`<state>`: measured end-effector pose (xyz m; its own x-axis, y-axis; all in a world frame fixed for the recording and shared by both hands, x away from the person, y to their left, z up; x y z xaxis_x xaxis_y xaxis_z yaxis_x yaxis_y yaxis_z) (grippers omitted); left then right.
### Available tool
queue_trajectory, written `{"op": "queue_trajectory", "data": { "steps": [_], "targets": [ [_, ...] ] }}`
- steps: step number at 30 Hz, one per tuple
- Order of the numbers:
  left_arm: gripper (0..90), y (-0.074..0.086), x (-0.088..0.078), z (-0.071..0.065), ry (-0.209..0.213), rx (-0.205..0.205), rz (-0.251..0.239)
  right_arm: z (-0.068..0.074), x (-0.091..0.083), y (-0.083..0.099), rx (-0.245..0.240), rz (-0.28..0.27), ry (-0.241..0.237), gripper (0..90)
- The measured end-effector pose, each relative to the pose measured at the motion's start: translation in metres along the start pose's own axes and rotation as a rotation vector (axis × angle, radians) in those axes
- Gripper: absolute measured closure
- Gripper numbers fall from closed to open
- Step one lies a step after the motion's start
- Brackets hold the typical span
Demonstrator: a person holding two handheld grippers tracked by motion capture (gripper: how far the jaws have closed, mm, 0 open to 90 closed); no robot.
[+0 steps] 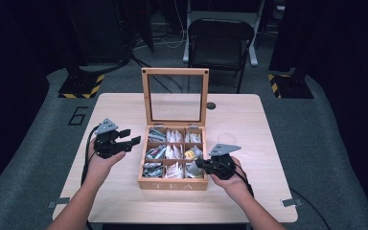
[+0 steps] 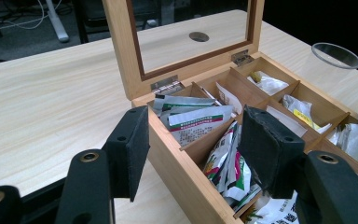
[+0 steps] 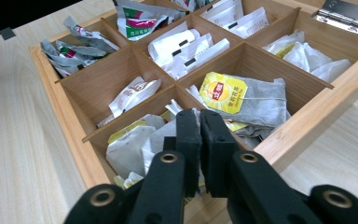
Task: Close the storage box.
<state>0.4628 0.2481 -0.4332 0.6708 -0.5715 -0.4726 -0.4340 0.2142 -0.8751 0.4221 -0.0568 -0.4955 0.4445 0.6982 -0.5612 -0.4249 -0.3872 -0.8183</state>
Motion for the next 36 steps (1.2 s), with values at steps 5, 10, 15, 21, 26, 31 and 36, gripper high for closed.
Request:
{"op": "queue_trajectory", "data": {
  "steps": [5,10,15,21,26,31,36],
  "targets": [
    [42.7,0.000,0.000,0.000,-0.002,0.000,0.000,0.003,-0.001,-0.001,-0.013,-0.004,-0.014,89.1],
    [42.7,0.000,0.000,0.000,-0.003,0.000,-0.002,0.003,-0.002,-0.002,-0.005,-0.005,-0.018,89.2],
    [42.7,-0.001,0.000,0.001,-0.008,-0.001,-0.005,0.004,-0.005,-0.008,-0.026,-0.011,-0.023,89.1],
    [42.8,-0.001,-0.002,0.001,-0.009,0.004,-0.004,0.005,-0.015,-0.023,-0.045,-0.027,-0.026,89.1],
    [42.9,-0.001,-0.002,0.001,-0.009,0.002,-0.002,0.004,-0.021,-0.032,-0.046,-0.043,-0.022,89.1],
    [42.8,-0.003,-0.003,0.002,-0.012,0.005,-0.004,0.001,-0.030,-0.048,-0.054,-0.061,-0.020,89.1],
    [42.9,-0.003,-0.003,0.002,-0.010,0.004,-0.002,-0.001,-0.036,-0.056,-0.050,-0.073,-0.022,89.1]
  ]
}}
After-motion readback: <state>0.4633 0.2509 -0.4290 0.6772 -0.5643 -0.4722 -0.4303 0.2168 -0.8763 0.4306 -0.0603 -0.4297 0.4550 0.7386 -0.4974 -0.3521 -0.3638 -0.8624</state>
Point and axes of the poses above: each handheld gripper's, and its own axes: x roughly forward along the jaws, y roughly out of its underside, z roughly to its left, the point moved 6 cm from there along x, roughly forward along the jaws
